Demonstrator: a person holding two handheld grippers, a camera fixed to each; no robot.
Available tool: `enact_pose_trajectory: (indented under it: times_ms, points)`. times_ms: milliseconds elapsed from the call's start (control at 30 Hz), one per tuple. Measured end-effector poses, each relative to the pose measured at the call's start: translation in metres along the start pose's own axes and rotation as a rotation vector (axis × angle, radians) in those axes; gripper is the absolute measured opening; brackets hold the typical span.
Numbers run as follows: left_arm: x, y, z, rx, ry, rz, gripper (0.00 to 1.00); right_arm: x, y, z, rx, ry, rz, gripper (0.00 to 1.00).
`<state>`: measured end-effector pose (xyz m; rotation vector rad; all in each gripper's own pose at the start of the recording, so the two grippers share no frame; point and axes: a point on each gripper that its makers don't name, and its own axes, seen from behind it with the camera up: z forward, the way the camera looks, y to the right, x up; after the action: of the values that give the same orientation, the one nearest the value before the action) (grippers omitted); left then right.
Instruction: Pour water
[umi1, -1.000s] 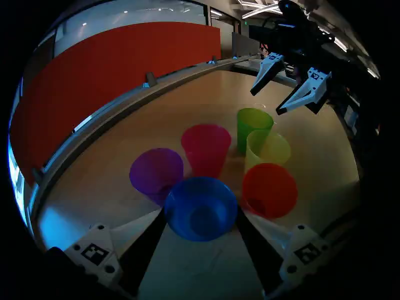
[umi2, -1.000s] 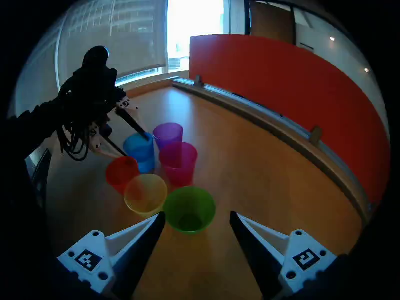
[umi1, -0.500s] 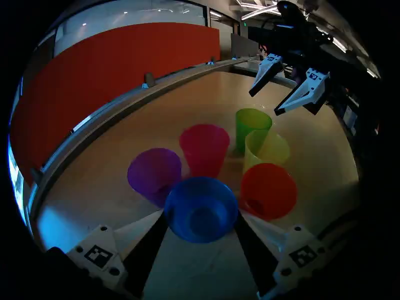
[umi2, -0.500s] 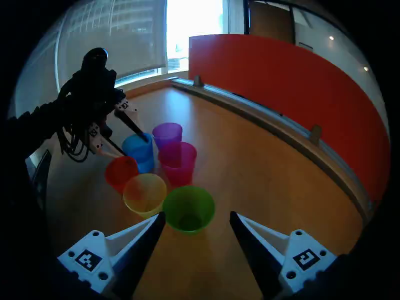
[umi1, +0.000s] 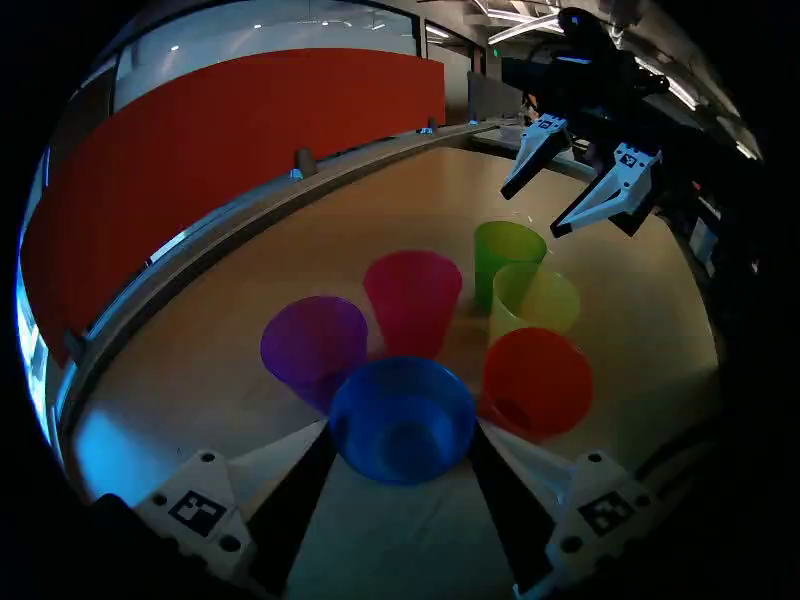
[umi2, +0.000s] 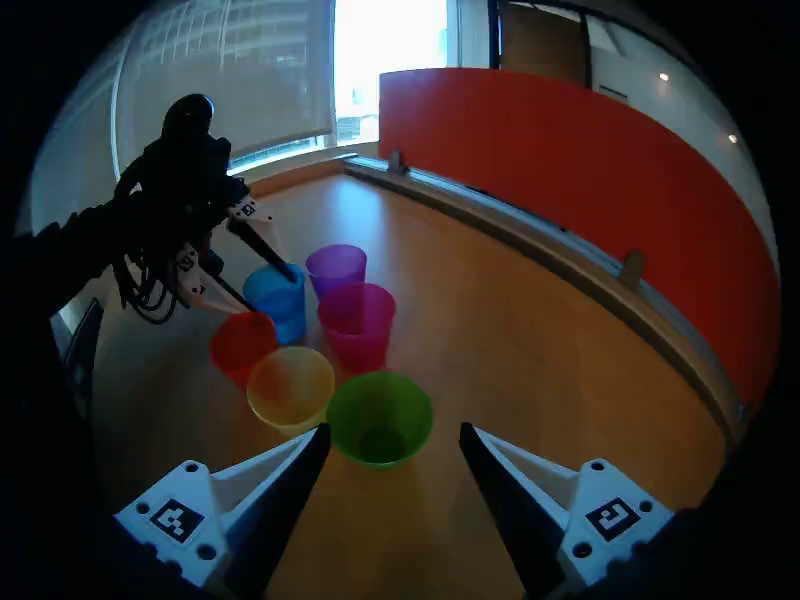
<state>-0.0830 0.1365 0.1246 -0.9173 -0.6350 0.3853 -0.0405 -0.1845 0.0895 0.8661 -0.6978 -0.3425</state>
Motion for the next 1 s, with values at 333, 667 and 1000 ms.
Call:
enact_pose_trajectory:
  times_ms: [333, 667, 1000]
  points:
    - [0.002, 0.011, -0.003, -0.017, 0.007, 0.025, 0.86, 0.000, -0.003, 0.001, 0.003, 0.000, 0.000, 1.00]
    - [0.003, 0.009, -0.005, -0.009, 0.009, -0.004, 0.86, -0.001, -0.004, 0.002, 0.006, -0.002, -0.002, 1.00]
    - [0.003, 0.001, -0.011, 0.014, 0.011, -0.027, 0.86, -0.003, -0.004, 0.006, 0.008, -0.006, -0.008, 1.00]
